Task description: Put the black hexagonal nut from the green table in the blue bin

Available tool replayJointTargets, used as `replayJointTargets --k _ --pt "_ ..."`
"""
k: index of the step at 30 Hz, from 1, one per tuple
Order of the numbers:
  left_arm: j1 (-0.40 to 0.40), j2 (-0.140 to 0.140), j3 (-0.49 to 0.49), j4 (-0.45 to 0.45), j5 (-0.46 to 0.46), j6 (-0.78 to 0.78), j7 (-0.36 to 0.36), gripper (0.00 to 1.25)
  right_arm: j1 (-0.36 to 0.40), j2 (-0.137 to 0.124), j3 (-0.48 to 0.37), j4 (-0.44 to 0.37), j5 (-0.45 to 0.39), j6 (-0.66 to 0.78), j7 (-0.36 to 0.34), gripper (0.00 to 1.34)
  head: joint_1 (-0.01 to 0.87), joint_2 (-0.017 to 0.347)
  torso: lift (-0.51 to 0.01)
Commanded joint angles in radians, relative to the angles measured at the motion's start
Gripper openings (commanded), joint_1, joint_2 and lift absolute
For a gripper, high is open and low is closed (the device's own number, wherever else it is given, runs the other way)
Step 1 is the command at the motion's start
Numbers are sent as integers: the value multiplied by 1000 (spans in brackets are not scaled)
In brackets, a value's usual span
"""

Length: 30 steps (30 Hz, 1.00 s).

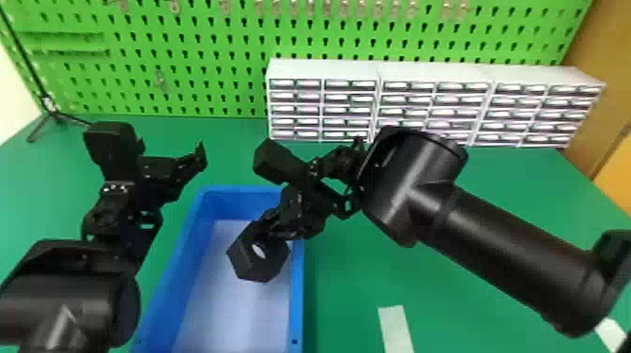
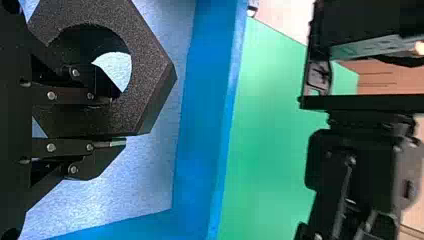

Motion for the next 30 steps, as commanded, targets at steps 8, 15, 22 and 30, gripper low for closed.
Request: replayJointTargets --k 8,15,22,30 --pt "-6 0 -2 1 0 0 0 1086 -18 -1 27 1 10 1 -6 336 683 28 -96" --pt "-6 0 -3 1 0 0 0 1086 -16 -1 27 1 10 1 -6 336 683 28 -96" --pt "-4 0 -2 1 1 0 0 1086 -18 -6 25 -11 53 -6 -6 939 683 28 -96" --pt "-3 0 -2 1 3 0 0 1086 -12 -11 7 -13 65 -6 -6 1319 683 28 -96"
